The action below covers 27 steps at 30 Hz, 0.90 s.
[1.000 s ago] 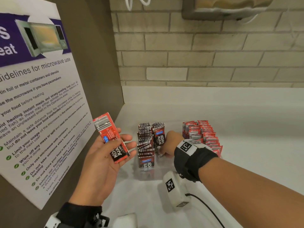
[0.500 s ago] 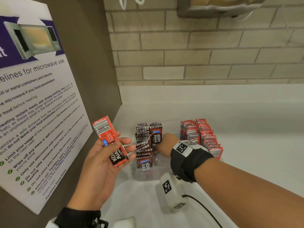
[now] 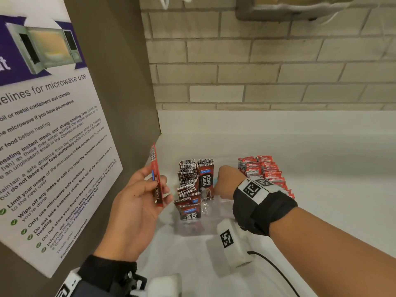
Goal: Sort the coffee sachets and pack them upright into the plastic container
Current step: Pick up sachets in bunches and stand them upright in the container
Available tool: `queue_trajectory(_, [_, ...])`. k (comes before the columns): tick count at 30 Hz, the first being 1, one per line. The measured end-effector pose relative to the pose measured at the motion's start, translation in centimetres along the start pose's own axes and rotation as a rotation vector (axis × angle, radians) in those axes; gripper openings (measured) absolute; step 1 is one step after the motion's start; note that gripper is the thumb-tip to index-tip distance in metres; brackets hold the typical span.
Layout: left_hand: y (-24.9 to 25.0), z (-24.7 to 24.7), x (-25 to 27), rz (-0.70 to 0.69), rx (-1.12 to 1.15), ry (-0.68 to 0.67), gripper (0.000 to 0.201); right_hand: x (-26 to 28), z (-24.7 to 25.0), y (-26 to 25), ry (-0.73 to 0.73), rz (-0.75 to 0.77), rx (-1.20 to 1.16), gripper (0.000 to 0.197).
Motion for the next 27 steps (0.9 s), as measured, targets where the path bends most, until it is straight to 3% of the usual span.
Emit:
queue_trajectory(5, [1.9,-0.8,0.2,0.005,0.144,-0.142,0.027,1.2,2.6,-0.5,0.111,0.031,-0.086,0.032])
queue_trajectory(8, [2.4,-0.9,0.1,-0.02,0.168,-0.192,0.045,2.5,4.7,-1.5,0.189,0.078,-0.072,0.009])
queue_trajectory(10, [2.6,-0.8,0.1,-0.047,0.123,-0.16,0.033,3.1,6.3,-2.2,0.288,0.135,-0.096,0.029])
queue_trajectory(12, [3.1,-0.6,0.1,-0.096,-0.026,-0.074,0.016,4.6,8.7,-3.8,0.476,0.285,-0.225,0.035])
queue_trajectory(14, [4.2,-0.4,0.2,-0.185,-0.246,0.02,0.018,6.6,11.4,-5.5,0.633,0.46,-0.38,0.04])
queue_trajectory(16, [5.7,-0.8,0.3,-0.3,-0.522,0.06,0.021,8.3,13.0,-7.4,0.639,0.613,-0.464,0.043])
queue_trajectory(18, [7.3,-1.9,0.7,-0.426,-0.777,0.069,0.029,9.2,13.0,-9.5,0.528,0.699,-0.347,0.037])
queue_trajectory(22, [8.7,-4.8,1.3,-0.585,-0.91,0.016,0.043,9.2,10.9,-10.8,0.441,0.717,-0.062,0.014])
queue_trajectory(24, [8.3,-6.0,1.4,-0.601,-0.884,-0.021,0.044,8.8,10.6,-9.9,0.463,0.693,-0.15,0.008])
queue_trajectory(27, [7.3,-5.9,1.1,-0.56,-0.78,-0.041,0.039,7.3,11.0,-6.2,0.613,0.5,-0.319,0.012])
Point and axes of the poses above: each hand's wrist, its own x-axis away from the middle knuckle, its own z-axis out of the back of the hand, y = z × x, the point moved 9 cm from there along -x, towards the middle knuckle, and after that the axes turned 6 degrees about z, right-handed, at the moved point
